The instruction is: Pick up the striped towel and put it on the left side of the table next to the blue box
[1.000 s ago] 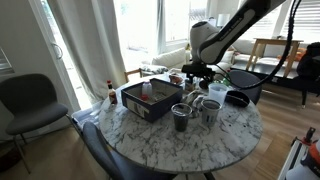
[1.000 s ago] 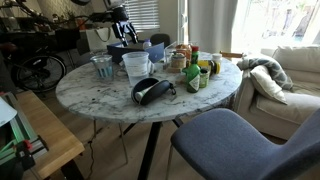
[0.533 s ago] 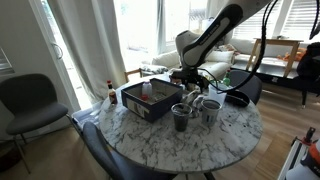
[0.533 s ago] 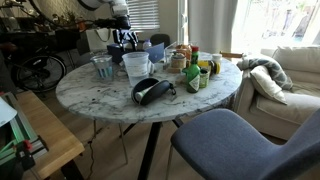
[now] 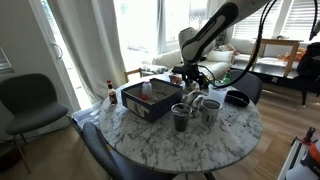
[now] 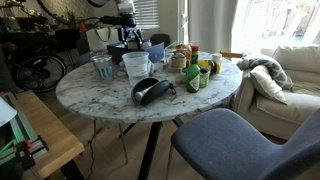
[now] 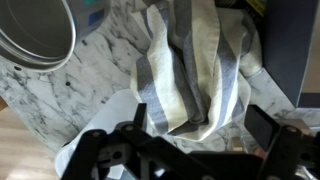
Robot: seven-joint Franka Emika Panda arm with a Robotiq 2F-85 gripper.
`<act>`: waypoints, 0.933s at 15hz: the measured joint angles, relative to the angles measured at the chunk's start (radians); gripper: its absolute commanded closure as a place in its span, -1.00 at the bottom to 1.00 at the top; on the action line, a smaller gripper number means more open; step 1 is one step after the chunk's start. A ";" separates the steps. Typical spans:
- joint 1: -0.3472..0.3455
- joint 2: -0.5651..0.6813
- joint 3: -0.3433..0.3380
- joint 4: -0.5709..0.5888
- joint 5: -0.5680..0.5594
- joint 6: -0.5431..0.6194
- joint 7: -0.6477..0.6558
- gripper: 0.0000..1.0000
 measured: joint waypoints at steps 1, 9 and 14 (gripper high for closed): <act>0.000 0.014 -0.011 0.020 0.011 0.000 0.000 -0.37; 0.006 0.163 -0.056 0.160 0.064 -0.016 0.016 0.16; 0.016 0.218 -0.076 0.218 0.065 -0.042 0.029 0.82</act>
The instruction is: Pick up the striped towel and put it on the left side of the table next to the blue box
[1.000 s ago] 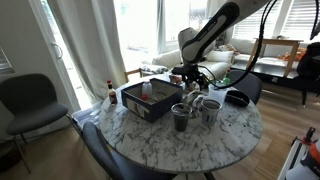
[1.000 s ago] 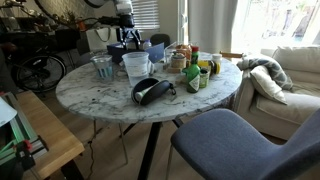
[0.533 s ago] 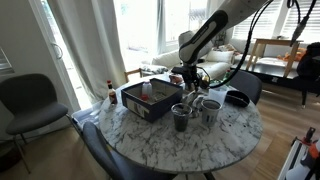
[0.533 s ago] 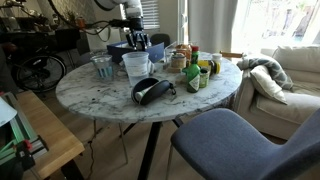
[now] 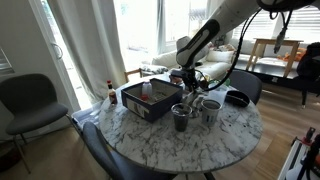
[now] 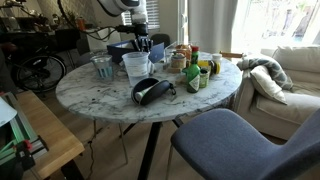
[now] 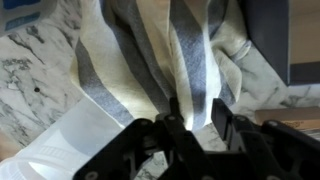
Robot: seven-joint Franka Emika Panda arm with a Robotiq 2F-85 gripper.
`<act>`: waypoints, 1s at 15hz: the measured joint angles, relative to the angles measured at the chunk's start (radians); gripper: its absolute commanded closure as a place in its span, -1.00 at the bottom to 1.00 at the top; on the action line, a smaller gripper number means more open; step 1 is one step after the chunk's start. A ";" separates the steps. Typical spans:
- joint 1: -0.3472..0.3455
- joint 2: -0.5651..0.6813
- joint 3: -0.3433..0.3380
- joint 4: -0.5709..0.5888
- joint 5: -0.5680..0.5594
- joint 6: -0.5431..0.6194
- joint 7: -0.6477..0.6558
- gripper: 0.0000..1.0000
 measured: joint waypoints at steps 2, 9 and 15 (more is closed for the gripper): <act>0.008 0.010 -0.010 0.019 -0.001 -0.028 0.016 1.00; 0.033 -0.037 -0.038 0.070 -0.007 -0.169 0.050 0.99; 0.033 -0.228 -0.036 0.070 -0.009 -0.206 0.033 0.99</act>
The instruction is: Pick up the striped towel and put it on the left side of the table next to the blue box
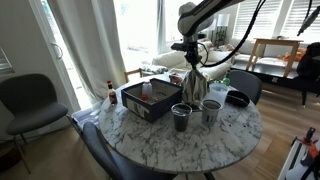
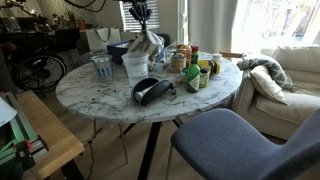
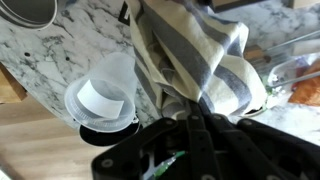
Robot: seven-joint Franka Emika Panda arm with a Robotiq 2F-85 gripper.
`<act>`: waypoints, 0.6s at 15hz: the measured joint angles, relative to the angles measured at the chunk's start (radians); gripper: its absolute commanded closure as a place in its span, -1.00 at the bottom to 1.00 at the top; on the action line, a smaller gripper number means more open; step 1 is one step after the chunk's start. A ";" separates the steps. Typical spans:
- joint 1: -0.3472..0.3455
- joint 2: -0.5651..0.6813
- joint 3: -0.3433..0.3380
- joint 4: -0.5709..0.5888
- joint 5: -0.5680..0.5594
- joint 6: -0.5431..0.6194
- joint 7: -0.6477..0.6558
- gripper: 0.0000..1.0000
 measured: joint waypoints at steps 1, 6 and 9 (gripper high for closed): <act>0.000 -0.034 0.001 0.000 -0.003 -0.001 0.000 0.99; -0.001 -0.079 0.005 -0.002 -0.014 -0.007 0.000 0.99; -0.001 -0.078 0.016 -0.001 -0.010 0.009 -0.002 0.99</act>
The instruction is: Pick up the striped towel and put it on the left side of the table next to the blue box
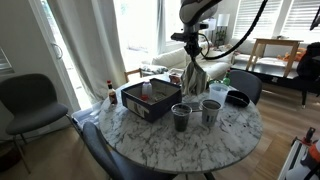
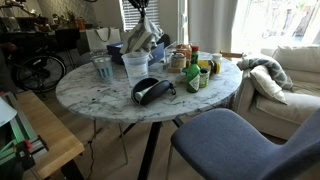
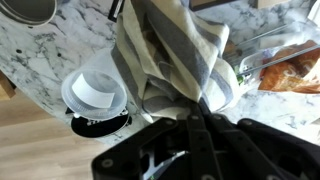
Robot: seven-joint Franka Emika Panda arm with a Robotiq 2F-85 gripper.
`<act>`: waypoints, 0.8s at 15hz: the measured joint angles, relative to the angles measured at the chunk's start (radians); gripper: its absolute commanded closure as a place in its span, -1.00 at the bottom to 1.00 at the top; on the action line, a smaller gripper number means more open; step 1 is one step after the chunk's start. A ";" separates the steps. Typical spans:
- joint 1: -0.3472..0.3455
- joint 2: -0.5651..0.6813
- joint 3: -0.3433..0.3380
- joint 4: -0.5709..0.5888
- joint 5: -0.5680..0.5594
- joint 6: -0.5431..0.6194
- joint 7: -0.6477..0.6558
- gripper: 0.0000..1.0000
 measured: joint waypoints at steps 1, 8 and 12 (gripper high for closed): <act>0.000 -0.013 0.010 0.001 0.000 0.023 -0.004 0.99; 0.003 -0.266 0.104 -0.005 0.134 0.088 -0.182 0.99; 0.027 -0.354 0.167 -0.046 0.334 0.087 -0.304 0.99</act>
